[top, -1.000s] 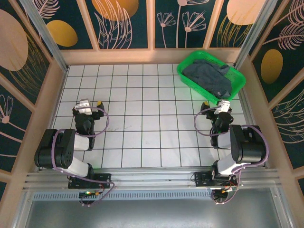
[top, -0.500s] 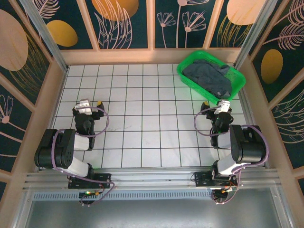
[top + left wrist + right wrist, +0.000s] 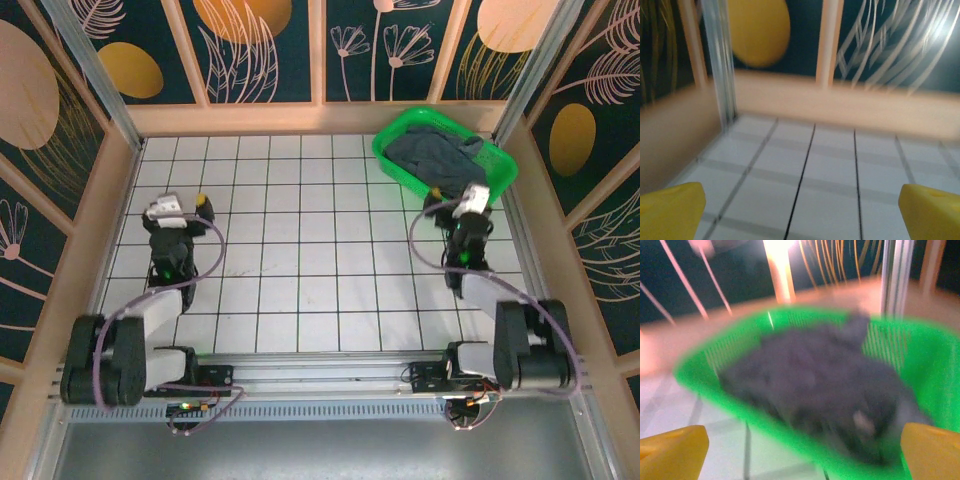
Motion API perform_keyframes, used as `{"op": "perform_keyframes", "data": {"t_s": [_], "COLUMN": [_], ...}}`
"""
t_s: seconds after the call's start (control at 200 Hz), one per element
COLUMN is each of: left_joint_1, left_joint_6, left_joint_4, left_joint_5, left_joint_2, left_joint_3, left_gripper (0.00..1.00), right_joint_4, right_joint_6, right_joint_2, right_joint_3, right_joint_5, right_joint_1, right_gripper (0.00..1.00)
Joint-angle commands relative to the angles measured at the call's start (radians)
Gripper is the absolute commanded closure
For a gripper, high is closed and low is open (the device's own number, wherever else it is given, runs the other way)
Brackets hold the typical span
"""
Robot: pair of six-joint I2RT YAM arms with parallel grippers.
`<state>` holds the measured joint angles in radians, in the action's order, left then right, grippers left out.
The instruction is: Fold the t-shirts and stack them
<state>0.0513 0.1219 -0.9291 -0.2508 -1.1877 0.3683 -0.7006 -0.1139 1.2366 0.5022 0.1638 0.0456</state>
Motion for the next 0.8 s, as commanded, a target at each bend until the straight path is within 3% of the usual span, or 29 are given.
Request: {"op": "perform_keyframes", "data": {"t_s": [0.0, 0.03, 0.08, 0.22, 0.33, 0.52, 0.796], "left_joint_1": [0.012, 0.011, 0.002, -0.013, 0.042, 0.248, 0.434], "left_joint_6": [0.308, 0.445, 0.557, 0.593, 0.618, 0.476, 0.478], "left_joint_4": [0.448, 0.672, 0.763, 0.898, 1.008, 1.2, 1.19], "left_joint_5": [-0.228, -0.285, -0.305, 0.072, 0.262, 0.28, 0.337], "left_joint_2": [0.128, 0.127, 0.095, -0.072, -0.207, -0.335, -0.369], "left_joint_3": [0.272, 0.376, 0.475, 0.742, 0.918, 1.092, 1.042], "left_gripper": [0.01, 0.01, 0.01, 0.01, 0.01, 0.05, 0.22], "right_joint_4": [0.613, 0.709, 0.751, 1.053, 1.239, 1.461, 1.523], "right_joint_6": [-0.3, -0.386, -0.38, -0.418, -0.42, -0.405, -0.394], "right_joint_2": [-0.073, -0.048, 0.008, 0.233, 0.421, 0.712, 1.003], "right_joint_3": [0.39, 0.465, 0.55, 0.886, 1.09, 1.316, 1.453], "right_joint_5": [0.086, 0.104, -0.083, -0.037, -0.011, 0.024, -0.029], "right_joint_1": [-0.02, -0.035, -0.094, -0.087, -0.075, -0.075, -0.07], "right_gripper": [0.01, 0.01, 0.01, 0.16, 0.17, 0.18, 0.18]}}
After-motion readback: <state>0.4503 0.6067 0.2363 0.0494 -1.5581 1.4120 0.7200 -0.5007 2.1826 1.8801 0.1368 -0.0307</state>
